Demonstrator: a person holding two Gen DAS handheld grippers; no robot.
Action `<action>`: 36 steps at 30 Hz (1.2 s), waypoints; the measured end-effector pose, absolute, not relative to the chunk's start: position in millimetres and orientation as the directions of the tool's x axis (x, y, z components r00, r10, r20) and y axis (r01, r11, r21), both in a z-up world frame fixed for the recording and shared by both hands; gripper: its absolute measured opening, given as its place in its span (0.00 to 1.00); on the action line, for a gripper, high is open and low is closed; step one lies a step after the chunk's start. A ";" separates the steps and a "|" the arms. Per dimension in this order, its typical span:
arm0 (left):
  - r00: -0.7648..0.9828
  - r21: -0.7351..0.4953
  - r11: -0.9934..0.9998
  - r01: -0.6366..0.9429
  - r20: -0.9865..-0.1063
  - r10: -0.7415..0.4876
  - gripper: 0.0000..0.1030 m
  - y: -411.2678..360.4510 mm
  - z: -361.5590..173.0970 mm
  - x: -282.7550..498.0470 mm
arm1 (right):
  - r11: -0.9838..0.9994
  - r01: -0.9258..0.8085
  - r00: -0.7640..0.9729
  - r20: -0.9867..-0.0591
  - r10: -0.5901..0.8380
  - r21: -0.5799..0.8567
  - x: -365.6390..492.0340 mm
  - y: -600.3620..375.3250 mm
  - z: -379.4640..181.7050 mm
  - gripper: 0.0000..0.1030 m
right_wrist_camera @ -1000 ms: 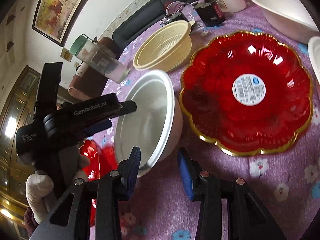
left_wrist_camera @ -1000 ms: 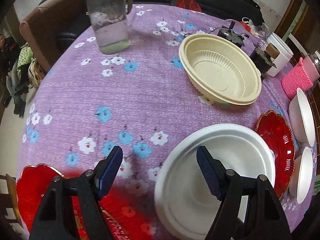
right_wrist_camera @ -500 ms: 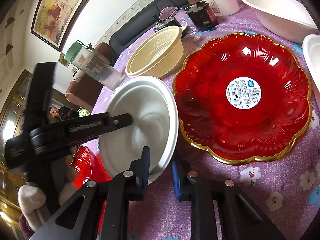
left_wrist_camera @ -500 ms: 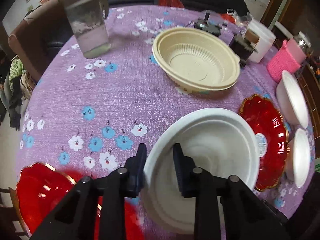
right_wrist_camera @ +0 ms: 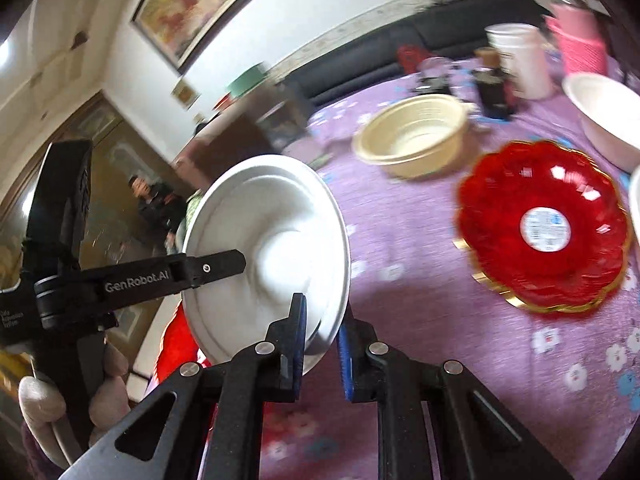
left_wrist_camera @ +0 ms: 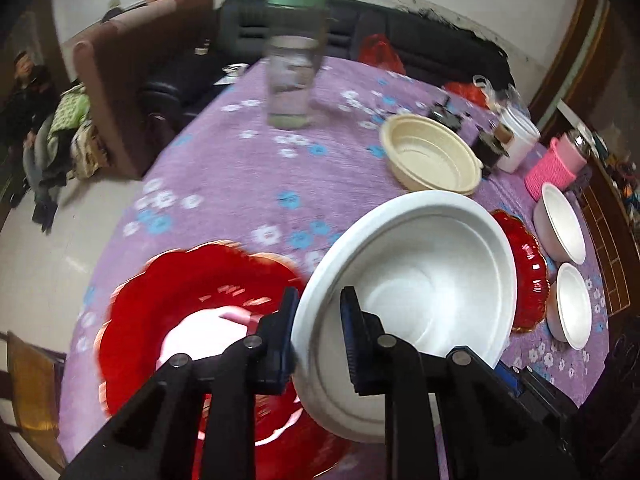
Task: Organize plates and bowls
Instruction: 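Lower the white bowl onto the red wedding plate and open the right tool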
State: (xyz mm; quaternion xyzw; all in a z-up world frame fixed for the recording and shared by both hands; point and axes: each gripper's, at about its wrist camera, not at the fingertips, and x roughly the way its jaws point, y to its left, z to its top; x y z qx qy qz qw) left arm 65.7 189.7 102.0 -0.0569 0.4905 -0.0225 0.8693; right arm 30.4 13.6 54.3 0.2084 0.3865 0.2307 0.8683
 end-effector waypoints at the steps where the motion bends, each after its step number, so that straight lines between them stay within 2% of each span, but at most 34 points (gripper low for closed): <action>1: 0.524 -0.119 0.992 -0.031 -0.847 -0.086 0.20 197.9 102.6 59.3 | 0.805 -0.254 0.585 -0.578 0.569 0.536 29.1 21.7 55.4 0.16; 5: 0.536 -0.101 0.990 -0.095 -0.843 -0.035 0.20 228.9 96.2 40.7 | 0.804 -0.303 0.535 -0.607 0.587 0.511 27.0 55.3 53.5 0.16; 17: 0.455 -0.158 0.957 -0.242 -0.890 -0.032 0.20 299.9 44.8 26.3 | 0.834 -0.347 0.419 -0.725 0.547 0.429 37.9 128.3 21.9 0.16; 19: 0.457 -0.173 0.953 -0.249 -0.889 -0.042 0.25 305.1 43.2 25.1 | 0.843 -0.357 0.425 -0.733 0.531 0.403 37.9 133.6 19.9 0.16; 21: 0.468 -0.191 0.949 -0.251 -0.882 -0.054 0.47 309.7 44.5 22.7 | 0.849 -0.360 0.431 -0.738 0.519 0.386 37.2 137.9 18.5 0.17; 23: 0.494 -0.224 0.942 -0.248 -0.866 -0.076 0.51 313.0 50.1 18.4 | 0.852 -0.355 0.441 -0.735 0.515 0.384 39.1 138.5 17.7 0.17; 25: 0.506 -0.220 0.943 -0.249 -0.860 -0.067 0.53 312.3 55.0 14.2 | 0.853 -0.358 0.451 -0.730 0.514 0.379 39.6 138.7 18.1 0.22; 27: 0.524 -0.218 0.943 -0.253 -0.850 -0.055 0.60 311.8 61.3 9.2 | 0.857 -0.358 0.471 -0.722 0.507 0.369 36.7 137.7 21.0 0.40; 29: 0.540 -0.231 0.940 -0.251 -0.839 -0.062 0.60 311.1 67.3 3.1 | 0.859 -0.363 0.488 -0.712 0.505 0.361 34.9 138.1 25.4 0.52; 36: 0.587 -0.274 0.926 -0.259 -0.806 -0.074 0.66 306.2 87.3 -20.4 | 0.851 -0.389 0.516 -0.682 0.519 0.353 18.1 129.4 40.2 0.53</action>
